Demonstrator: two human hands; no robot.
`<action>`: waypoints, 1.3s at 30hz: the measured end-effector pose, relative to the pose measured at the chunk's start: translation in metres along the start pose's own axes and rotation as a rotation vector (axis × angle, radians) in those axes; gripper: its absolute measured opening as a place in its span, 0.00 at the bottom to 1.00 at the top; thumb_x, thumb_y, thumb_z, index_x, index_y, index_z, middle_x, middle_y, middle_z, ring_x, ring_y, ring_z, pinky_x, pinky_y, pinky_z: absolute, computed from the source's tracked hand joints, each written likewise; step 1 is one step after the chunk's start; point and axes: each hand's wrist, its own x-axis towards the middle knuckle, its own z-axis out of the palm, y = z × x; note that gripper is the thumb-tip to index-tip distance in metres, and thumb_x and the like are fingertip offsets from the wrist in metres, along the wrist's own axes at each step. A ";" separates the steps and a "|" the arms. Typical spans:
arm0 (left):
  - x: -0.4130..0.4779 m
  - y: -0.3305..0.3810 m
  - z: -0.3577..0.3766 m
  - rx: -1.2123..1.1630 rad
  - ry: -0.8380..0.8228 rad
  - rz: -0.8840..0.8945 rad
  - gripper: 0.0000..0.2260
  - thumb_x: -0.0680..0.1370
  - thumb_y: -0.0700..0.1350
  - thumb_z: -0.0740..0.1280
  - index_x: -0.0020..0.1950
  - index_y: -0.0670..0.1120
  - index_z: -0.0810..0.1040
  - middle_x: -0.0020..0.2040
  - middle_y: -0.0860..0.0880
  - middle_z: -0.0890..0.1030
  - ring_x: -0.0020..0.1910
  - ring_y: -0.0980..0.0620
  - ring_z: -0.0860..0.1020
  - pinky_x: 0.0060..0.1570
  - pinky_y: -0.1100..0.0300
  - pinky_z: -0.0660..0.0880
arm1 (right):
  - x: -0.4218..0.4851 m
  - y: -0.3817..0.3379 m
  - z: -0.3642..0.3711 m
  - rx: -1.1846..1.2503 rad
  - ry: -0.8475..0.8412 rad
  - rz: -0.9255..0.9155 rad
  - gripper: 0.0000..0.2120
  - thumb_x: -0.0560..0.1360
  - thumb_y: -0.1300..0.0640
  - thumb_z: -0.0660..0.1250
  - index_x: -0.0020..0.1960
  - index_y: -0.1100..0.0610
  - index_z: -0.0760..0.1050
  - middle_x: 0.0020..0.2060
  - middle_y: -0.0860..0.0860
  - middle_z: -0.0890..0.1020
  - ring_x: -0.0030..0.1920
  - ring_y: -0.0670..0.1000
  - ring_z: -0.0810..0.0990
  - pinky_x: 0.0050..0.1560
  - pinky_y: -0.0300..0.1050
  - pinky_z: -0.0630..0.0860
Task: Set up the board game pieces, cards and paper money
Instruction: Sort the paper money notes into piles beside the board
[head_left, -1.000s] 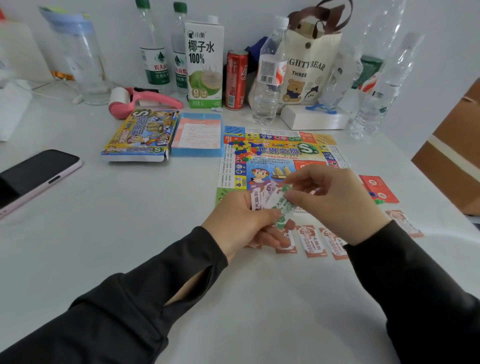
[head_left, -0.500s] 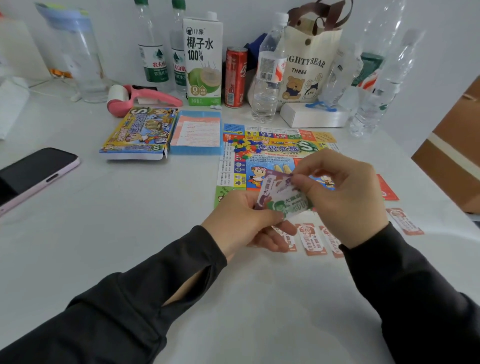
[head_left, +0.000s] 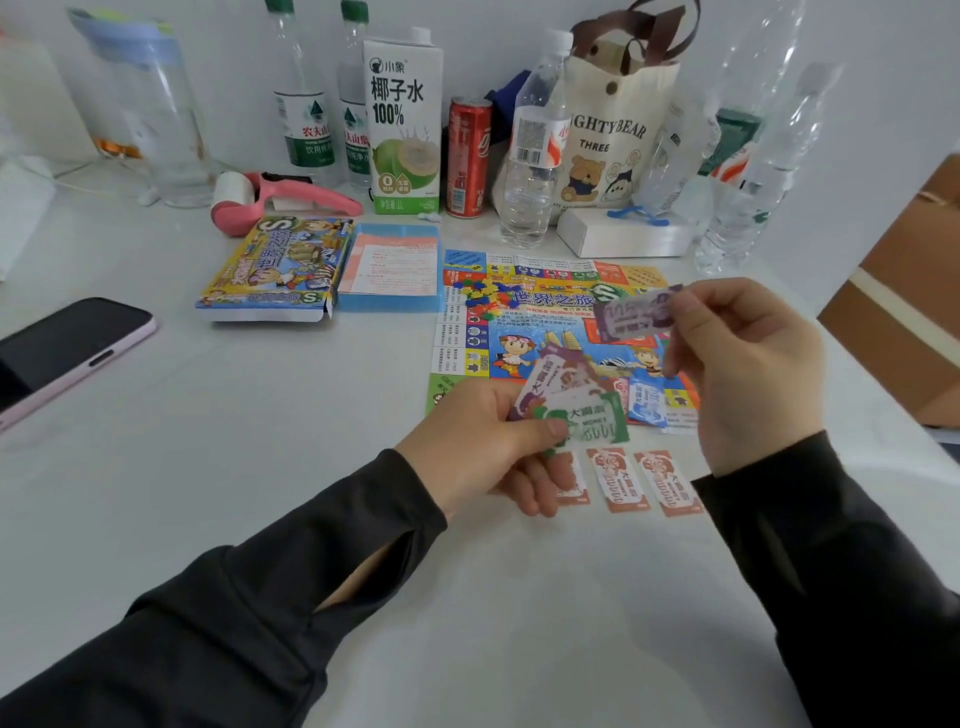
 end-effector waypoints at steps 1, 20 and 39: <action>0.000 0.000 -0.001 0.044 -0.023 -0.002 0.07 0.78 0.34 0.60 0.42 0.39 0.74 0.26 0.46 0.78 0.19 0.54 0.75 0.18 0.67 0.70 | 0.002 0.000 -0.002 -0.012 0.001 0.014 0.06 0.67 0.58 0.66 0.32 0.52 0.78 0.26 0.48 0.79 0.23 0.48 0.70 0.25 0.37 0.69; 0.003 0.001 -0.006 0.165 0.025 -0.004 0.10 0.77 0.37 0.63 0.35 0.39 0.76 0.24 0.48 0.77 0.17 0.55 0.72 0.18 0.67 0.66 | -0.004 -0.003 0.006 -0.140 -0.402 0.254 0.07 0.71 0.62 0.68 0.35 0.56 0.78 0.25 0.49 0.80 0.26 0.44 0.77 0.30 0.35 0.74; 0.006 -0.003 -0.009 0.162 0.128 0.061 0.09 0.77 0.35 0.64 0.37 0.38 0.77 0.25 0.46 0.77 0.17 0.54 0.71 0.17 0.67 0.66 | -0.006 -0.001 0.005 -0.137 -0.159 0.226 0.09 0.71 0.62 0.70 0.32 0.56 0.78 0.19 0.49 0.74 0.19 0.47 0.66 0.20 0.35 0.65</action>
